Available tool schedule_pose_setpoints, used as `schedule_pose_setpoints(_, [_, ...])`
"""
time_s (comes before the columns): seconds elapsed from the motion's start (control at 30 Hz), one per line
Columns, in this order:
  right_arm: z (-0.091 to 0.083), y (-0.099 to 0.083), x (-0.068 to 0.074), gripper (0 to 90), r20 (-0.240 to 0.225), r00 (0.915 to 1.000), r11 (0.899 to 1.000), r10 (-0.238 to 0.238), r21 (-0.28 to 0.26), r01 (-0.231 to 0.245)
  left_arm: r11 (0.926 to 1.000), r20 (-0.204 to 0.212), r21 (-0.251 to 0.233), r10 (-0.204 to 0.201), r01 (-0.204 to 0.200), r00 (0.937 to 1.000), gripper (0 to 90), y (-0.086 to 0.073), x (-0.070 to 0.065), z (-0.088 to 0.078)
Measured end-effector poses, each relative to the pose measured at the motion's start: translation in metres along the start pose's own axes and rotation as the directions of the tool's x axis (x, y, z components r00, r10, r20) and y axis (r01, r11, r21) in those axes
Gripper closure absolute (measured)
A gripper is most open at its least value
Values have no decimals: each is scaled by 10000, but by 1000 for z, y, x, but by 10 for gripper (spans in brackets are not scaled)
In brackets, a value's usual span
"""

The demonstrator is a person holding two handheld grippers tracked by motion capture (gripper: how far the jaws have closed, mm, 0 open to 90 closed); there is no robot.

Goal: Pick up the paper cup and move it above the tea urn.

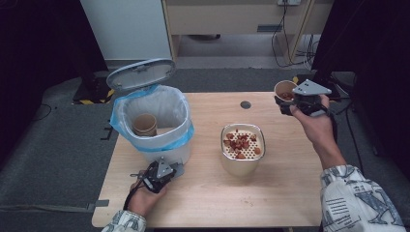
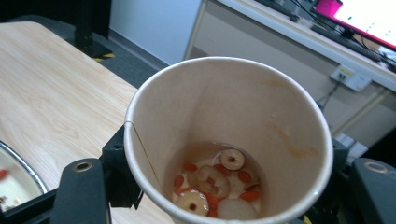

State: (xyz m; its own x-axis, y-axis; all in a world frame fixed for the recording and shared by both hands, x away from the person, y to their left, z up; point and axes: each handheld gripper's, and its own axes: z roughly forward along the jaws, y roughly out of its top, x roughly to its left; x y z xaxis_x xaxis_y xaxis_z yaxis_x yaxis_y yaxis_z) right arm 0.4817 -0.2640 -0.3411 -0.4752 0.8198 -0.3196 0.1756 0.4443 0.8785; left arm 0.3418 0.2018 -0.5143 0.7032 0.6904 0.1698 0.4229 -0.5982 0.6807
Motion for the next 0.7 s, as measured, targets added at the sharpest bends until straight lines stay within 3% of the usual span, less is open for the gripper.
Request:
schedule_pose_setpoints(0.37, [6, 16, 6, 302, -66, 9990, 9990, -440, -97, 440, 10000, 16, -8, -14, 14, 10000, 900, 0, 0, 0])
schedule_pose_setpoints(0.5, [6, 19, 6, 302, -37, 9995, 9994, -301, -154, 301, 10000, 6, -6, -3, 3, 10000, 900, 0, 0, 0])
schedule_pose_setpoints(0.7, [8, 23, 10, 300, -100, 9976, 9975, -688, -179, 686, 10000, 16, -11, -9, 9, 10000, 900, 0, 0, 0])
